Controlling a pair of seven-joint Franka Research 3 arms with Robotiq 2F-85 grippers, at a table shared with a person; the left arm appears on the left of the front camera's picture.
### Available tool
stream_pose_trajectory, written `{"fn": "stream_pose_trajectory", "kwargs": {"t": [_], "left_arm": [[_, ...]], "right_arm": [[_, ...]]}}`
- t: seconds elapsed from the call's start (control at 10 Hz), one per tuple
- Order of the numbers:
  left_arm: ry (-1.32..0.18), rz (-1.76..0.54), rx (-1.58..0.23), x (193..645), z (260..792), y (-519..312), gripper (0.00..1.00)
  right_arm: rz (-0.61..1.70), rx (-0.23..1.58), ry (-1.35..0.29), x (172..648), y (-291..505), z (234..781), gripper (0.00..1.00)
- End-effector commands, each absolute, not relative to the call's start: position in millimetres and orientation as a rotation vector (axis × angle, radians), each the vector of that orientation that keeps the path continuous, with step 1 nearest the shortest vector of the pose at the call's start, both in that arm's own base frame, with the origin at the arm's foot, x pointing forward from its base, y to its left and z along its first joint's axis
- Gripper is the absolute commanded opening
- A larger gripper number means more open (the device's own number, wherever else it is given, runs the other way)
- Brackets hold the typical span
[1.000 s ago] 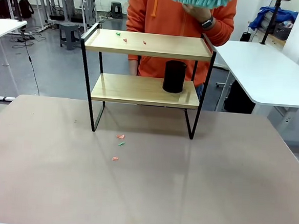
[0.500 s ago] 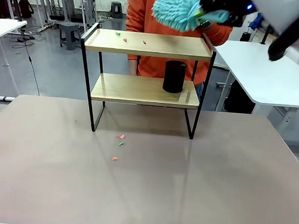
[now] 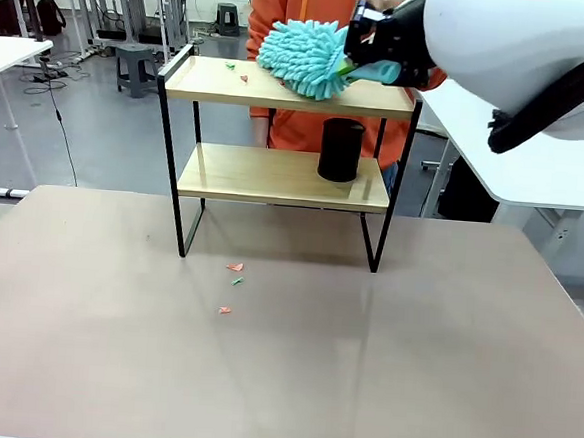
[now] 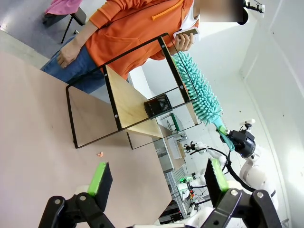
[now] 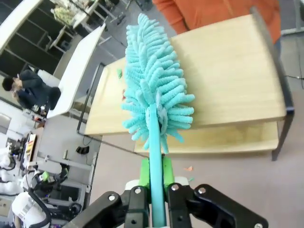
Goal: Clean the shelf.
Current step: Clean the remaining tier of the Shelf with the Duster once objects are removed.
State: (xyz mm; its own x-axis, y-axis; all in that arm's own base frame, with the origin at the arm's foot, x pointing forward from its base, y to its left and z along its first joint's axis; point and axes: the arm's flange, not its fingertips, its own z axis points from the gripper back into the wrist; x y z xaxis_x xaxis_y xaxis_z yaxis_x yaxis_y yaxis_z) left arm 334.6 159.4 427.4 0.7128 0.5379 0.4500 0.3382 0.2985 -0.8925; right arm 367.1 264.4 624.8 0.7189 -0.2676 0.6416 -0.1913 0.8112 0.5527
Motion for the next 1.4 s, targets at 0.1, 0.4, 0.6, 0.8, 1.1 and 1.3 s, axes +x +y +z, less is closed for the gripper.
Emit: {"fn": "stream_pose_trajectory", "kwargs": {"t": [0.1, 0.4, 0.6, 0.8, 1.1, 1.3], "left_arm": [[-0.842, 0.131, -1.306, 333, 429, 158, 1.00], [-0.842, 0.131, -1.306, 333, 429, 158, 1.00], [-0.842, 0.131, -1.306, 333, 429, 158, 1.00], [-0.842, 0.131, -1.306, 333, 429, 158, 1.00], [-0.842, 0.131, -1.306, 333, 429, 158, 1.00], [-0.842, 0.131, -1.306, 333, 429, 158, 1.00]], "right_arm": [[0.052, 0.676, -0.747, 363, 295, 625, 0.13], [0.141, 0.668, -0.686, 359, 307, 624, 0.13], [0.192, 0.654, -0.694, 353, 274, 637, 0.13], [0.318, 0.680, -0.647, 338, 244, 646, 0.13], [0.473, 0.780, -0.556, 302, 185, 661, 0.13], [0.520, 0.913, -0.417, 290, 158, 655, 0.13]]}}
